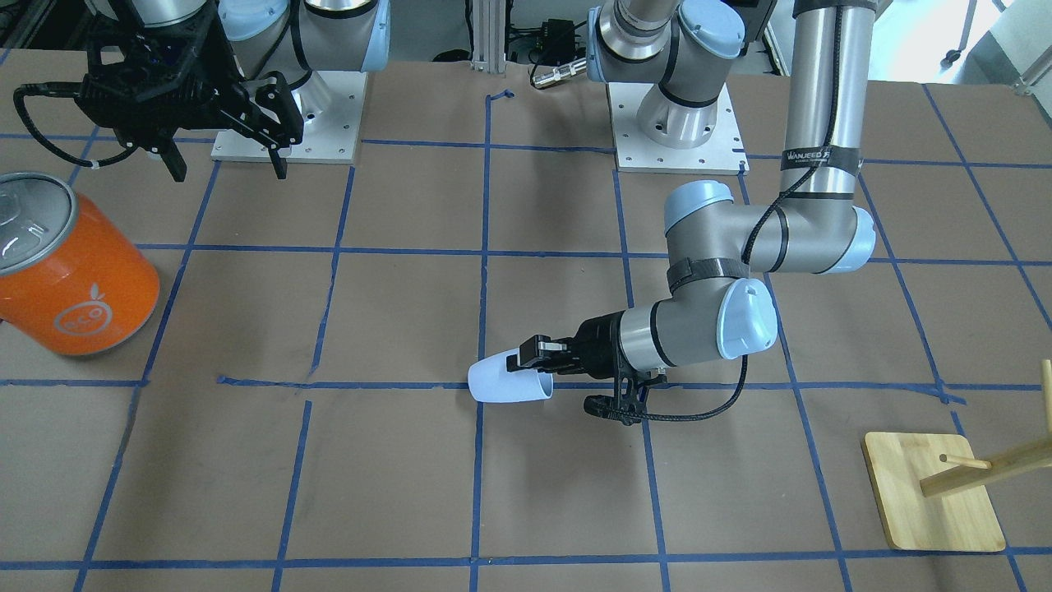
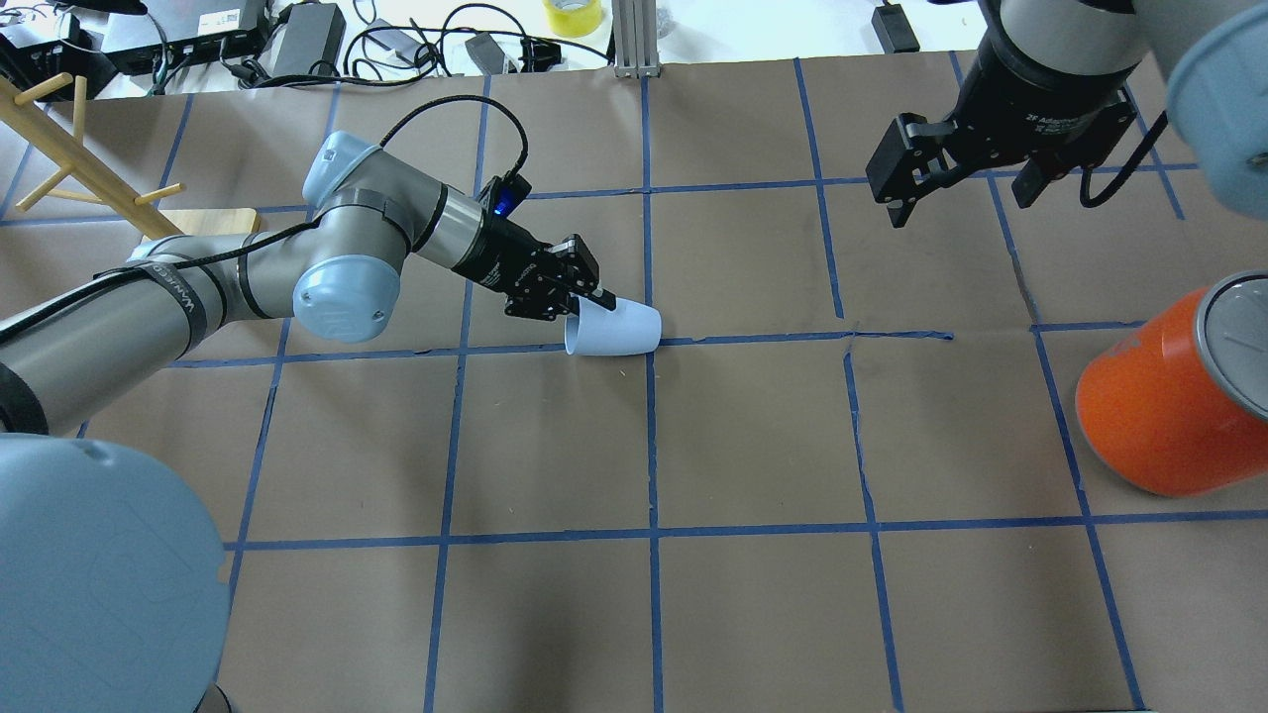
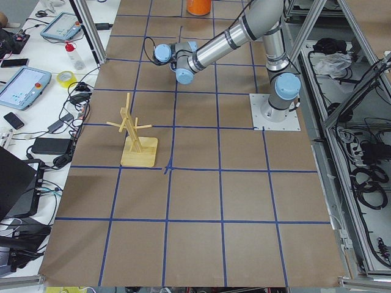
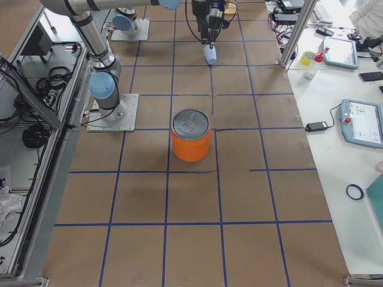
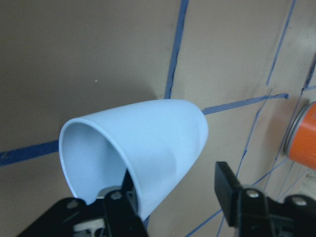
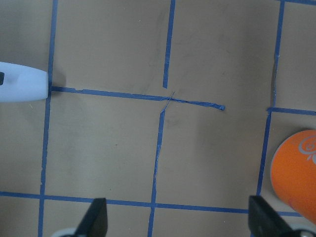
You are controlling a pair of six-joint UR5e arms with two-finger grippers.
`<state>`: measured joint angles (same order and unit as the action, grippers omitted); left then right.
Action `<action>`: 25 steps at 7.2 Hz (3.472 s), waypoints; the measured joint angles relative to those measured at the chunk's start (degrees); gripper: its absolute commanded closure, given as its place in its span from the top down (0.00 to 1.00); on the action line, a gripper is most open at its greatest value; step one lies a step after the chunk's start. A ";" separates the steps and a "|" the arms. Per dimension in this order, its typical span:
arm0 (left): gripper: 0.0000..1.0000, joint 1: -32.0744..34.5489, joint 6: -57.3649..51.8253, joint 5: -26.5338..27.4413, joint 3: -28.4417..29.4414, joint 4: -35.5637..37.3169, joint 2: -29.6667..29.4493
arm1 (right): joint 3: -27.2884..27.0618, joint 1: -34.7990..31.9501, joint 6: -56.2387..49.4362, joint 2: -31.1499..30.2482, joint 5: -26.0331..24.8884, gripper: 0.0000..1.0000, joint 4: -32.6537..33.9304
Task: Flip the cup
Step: 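Lift the white cup with the left gripper toward the wooden stand, then lower the cup upright onto the table and open the left gripper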
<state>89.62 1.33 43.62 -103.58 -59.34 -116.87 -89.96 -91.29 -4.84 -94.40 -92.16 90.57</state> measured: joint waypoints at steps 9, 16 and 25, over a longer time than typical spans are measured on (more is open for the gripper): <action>0.00 -0.05 5.84 34.28 16.61 -0.89 4.00 | -0.30 2.14 -0.36 1.39 0.29 1.00 5.16; 0.00 -5.21 -15.59 47.79 21.17 -5.07 -3.59 | -0.62 2.25 -0.44 1.19 0.14 1.00 4.53; 1.00 -5.25 -15.63 51.18 21.46 -6.78 -5.55 | -0.83 2.26 -0.44 1.24 0.09 1.00 4.53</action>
<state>84.37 -14.30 94.80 -82.12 -66.12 -122.42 -90.79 -89.03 -5.27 -93.16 -92.08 95.10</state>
